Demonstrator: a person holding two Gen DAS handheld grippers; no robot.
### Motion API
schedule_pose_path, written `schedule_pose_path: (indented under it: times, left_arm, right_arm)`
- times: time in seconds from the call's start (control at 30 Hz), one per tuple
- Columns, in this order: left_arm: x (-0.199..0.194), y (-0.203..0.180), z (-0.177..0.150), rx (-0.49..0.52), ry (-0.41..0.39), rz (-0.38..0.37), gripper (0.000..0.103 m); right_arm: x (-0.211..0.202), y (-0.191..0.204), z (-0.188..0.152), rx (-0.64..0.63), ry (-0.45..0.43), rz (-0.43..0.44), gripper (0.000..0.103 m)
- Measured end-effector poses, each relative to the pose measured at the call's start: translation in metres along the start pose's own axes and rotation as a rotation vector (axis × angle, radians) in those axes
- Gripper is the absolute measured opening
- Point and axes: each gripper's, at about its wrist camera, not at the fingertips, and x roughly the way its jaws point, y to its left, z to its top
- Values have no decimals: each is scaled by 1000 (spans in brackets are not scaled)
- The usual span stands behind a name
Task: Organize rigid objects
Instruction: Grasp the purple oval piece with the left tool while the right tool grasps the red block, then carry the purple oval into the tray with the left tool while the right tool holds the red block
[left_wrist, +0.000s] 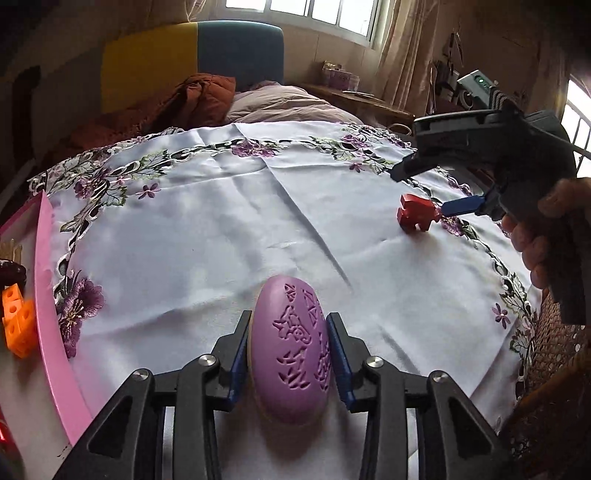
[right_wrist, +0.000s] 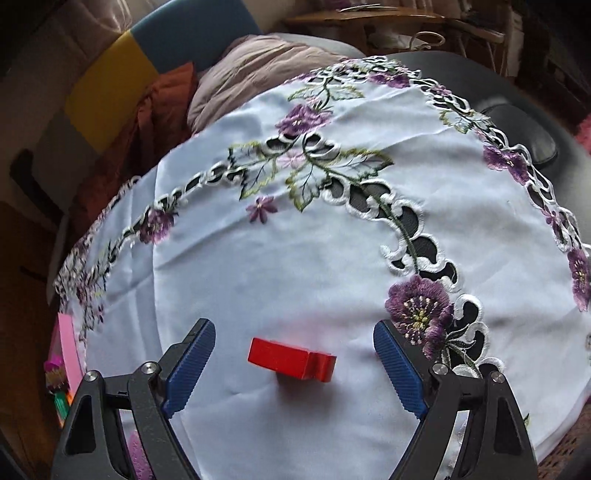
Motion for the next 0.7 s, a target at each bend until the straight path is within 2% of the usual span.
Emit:
schedule_pose_path:
  times: [0.17, 0.23, 0.27, 0.3, 0.37, 0.47, 0.53, 0.63, 0.7]
  left_arm:
    - [-1, 4, -1, -17, -11, -15, 38]
    - [-1, 4, -1, -20, -13, -17, 38]
    - [-1, 4, -1, -19, -14, -15, 38]
    - [-2, 3, -1, -17, -15, -13, 38]
    - [-2, 3, -2, -16, -17, -12, 38]
    - [-2, 5, -2, -24, -19, -22, 38]
    - [-2, 3, -2, -16, -21, -14, 38]
    - [-3, 3, -2, -14, -22, -10, 38]
    - [-3, 3, -3, -16, -23, -11, 38]
  right_arm:
    - [5, 6, -2, -42, 18, -42, 88]
    - [8, 8, -3, -53, 26, -56, 83]
    - [10, 10, -4, -73, 36, -58, 60]
    - [14, 14, -5, -102, 59, -62, 51]
    - [17, 24, -9, -166, 66, -110, 50]
    - [15, 34, -12, -186, 67, -11, 50]
    - [11, 47, -13, -242, 39, -2, 50]
    - [16, 69, -14, -299, 43, 54, 51]
    - [24, 80, -15, -344, 52, 47, 51]
